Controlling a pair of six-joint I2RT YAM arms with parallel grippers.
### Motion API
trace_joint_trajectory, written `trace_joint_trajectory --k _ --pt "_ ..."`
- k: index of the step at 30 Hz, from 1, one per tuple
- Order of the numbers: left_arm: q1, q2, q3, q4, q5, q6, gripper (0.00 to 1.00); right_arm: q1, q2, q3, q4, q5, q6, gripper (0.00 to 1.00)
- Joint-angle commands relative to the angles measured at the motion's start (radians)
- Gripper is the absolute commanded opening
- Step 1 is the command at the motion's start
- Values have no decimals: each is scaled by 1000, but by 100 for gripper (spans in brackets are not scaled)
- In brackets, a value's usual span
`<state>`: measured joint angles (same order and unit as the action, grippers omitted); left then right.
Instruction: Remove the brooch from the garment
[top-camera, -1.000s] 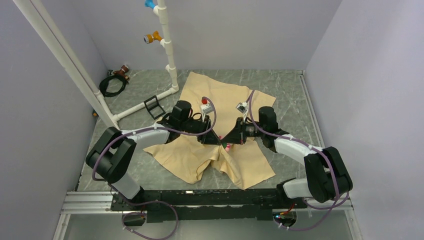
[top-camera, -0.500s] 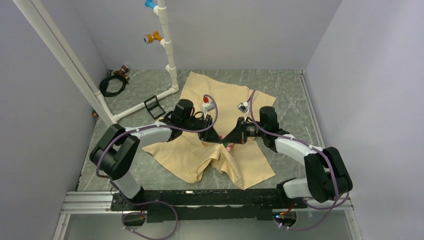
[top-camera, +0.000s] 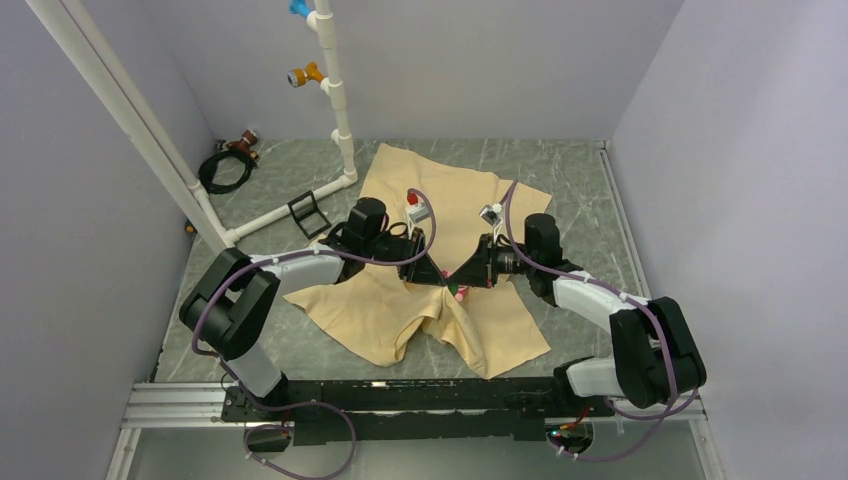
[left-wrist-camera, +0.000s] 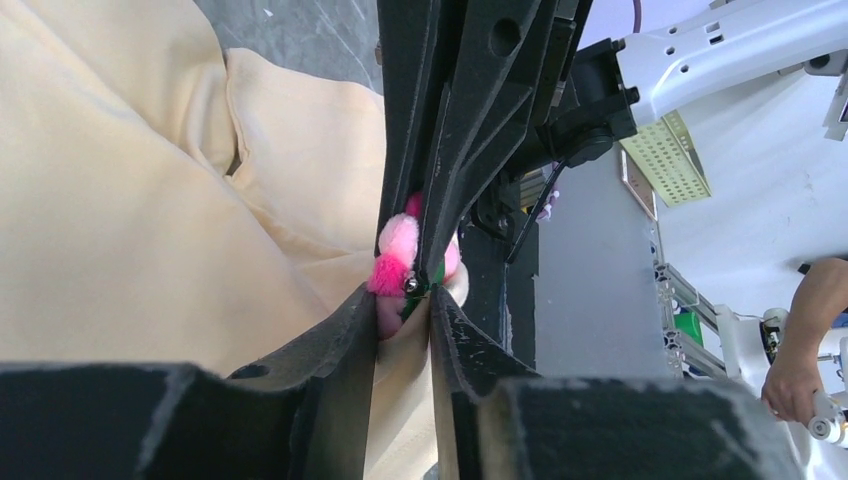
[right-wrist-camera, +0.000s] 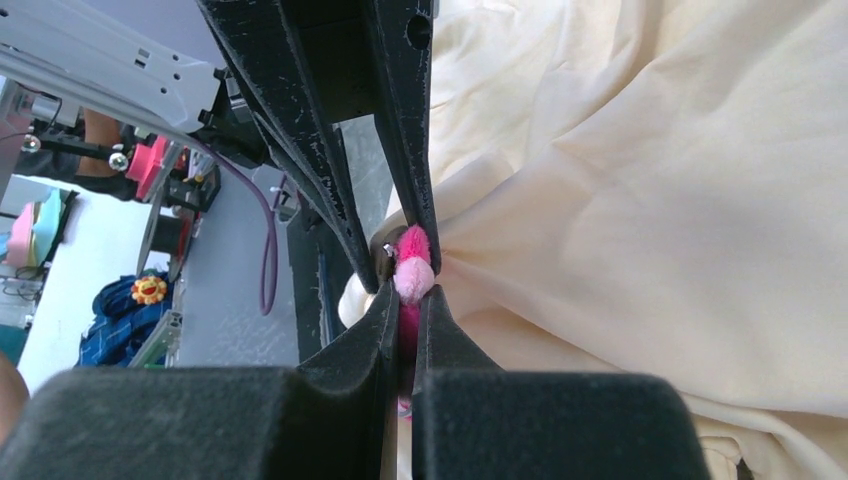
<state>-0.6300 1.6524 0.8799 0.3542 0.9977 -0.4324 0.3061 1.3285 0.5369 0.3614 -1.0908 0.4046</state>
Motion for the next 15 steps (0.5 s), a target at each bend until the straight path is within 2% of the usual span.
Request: trace_joint_trajectory --k 1,8,15 --pt "-4 -47 -17 19 45 13 32 -20 -29 -2 89 9 8 0" --pt "35 -107 -24 -64 -27 42 47 -30 -28 0 86 27 14 0" --pt "39 -124 -7 -105 -33 63 49 -32 -23 -4 95 25 23 0"
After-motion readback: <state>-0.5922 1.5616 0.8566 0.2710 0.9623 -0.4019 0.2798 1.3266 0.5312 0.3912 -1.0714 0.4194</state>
